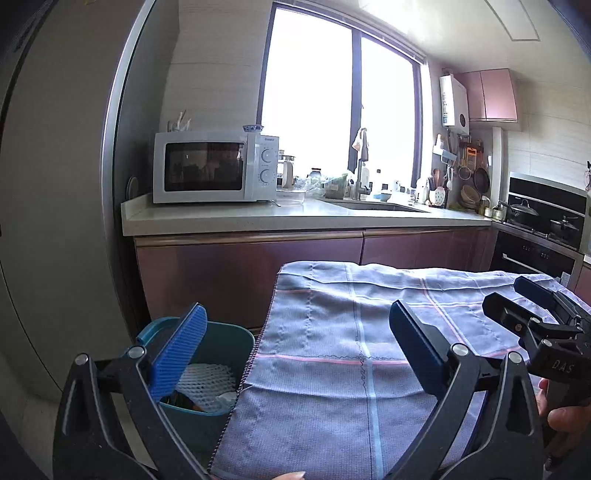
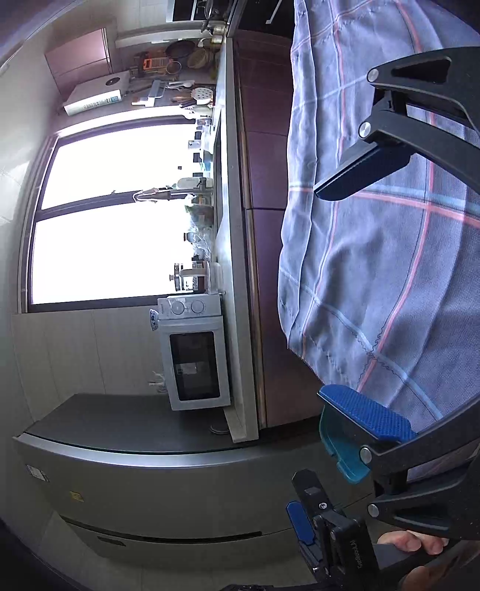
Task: Collect trash
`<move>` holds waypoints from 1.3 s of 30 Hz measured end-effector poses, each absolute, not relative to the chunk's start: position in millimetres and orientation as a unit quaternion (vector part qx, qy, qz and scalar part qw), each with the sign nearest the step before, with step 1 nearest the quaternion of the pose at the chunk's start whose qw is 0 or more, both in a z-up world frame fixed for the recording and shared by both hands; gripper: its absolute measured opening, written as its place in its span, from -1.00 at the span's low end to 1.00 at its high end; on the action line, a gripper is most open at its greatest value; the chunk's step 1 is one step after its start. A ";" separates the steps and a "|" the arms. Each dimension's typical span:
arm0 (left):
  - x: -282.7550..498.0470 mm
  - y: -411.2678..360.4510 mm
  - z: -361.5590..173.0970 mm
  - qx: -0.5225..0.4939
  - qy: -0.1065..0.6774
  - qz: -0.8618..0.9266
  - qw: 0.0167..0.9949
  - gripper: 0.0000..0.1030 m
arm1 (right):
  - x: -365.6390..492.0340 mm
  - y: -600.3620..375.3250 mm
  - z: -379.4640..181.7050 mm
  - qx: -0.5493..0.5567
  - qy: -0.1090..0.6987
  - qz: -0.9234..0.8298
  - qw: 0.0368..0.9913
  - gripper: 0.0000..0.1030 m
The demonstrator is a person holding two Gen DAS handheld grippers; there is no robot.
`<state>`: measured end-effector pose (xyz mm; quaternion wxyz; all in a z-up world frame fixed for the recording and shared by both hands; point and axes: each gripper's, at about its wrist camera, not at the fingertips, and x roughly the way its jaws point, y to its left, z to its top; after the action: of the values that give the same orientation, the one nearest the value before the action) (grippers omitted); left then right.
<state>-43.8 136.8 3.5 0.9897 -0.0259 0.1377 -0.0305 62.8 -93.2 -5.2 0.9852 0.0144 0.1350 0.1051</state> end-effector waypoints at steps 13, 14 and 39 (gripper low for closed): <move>-59.0 118.2 8.3 -0.011 0.115 -0.022 0.993 0.89 | 43.4 -109.6 -0.1 0.026 0.114 0.081 0.990 0.87; -60.2 118.1 8.7 -0.011 0.113 -0.020 0.993 0.89 | 42.4 -109.4 0.1 0.025 0.113 0.081 0.990 0.87; -67.9 119.7 12.8 -0.011 0.098 -0.006 0.995 0.89 | 33.4 -115.9 -2.0 0.033 0.108 0.067 0.991 0.87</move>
<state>-67.9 119.7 12.8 0.9951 -0.0111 0.0983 -0.0064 33.4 -115.9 -2.0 0.9914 0.0331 0.1075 0.0666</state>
